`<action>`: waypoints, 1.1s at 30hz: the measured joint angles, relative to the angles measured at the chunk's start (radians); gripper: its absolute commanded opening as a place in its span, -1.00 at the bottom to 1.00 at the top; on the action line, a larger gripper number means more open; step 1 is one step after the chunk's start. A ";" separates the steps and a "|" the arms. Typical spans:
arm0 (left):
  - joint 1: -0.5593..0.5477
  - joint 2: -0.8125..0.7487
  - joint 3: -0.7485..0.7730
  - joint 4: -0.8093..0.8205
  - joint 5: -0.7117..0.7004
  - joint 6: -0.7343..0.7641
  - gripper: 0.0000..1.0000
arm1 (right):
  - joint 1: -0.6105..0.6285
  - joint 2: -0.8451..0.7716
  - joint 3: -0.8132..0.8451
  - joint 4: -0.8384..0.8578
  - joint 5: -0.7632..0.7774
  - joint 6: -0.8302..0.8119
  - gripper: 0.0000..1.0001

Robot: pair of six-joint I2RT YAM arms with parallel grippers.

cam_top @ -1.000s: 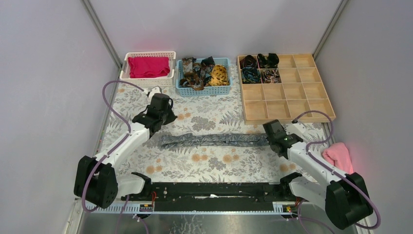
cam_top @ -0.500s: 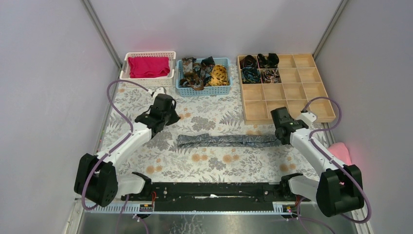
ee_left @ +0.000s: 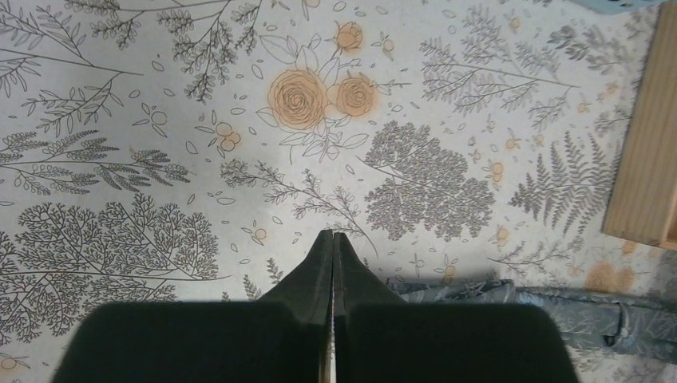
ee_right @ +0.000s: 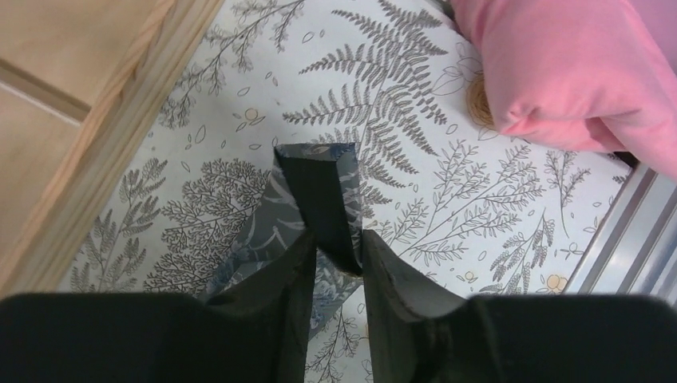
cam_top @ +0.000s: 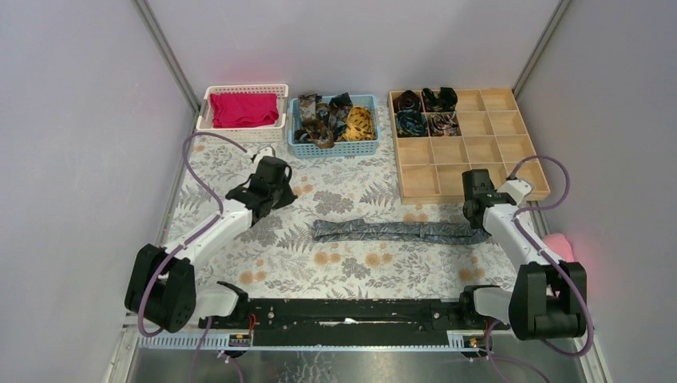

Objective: Roll the ties
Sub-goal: Roll the tie at the center of the board.

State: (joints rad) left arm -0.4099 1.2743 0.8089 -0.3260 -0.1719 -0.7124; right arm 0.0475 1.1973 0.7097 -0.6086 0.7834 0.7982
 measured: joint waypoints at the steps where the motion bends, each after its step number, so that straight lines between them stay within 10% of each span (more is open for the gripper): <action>1: 0.000 0.013 0.000 0.001 0.000 0.002 -1.00 | 0.000 0.017 0.000 0.010 -0.011 -0.012 -0.29; 10: 0.000 0.142 0.041 0.000 0.001 0.029 -1.00 | 0.129 -0.106 0.013 0.088 -0.159 -0.120 -0.21; 15: 0.000 0.221 0.130 0.010 0.045 0.055 -1.00 | 0.307 -0.187 0.079 0.154 -0.262 -0.174 -1.00; 17: -0.001 0.264 0.162 0.027 0.077 0.075 -1.00 | 0.386 -0.185 0.079 0.204 -0.333 -0.193 -1.00; 33: 0.013 0.400 0.042 0.186 0.451 0.109 -1.00 | 0.856 0.285 0.120 0.587 -0.681 -0.282 -1.00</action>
State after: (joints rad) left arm -0.3973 1.6745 0.8505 -0.1398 0.2790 -0.6029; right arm 0.9039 1.4818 0.8295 -0.0219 0.1028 0.5167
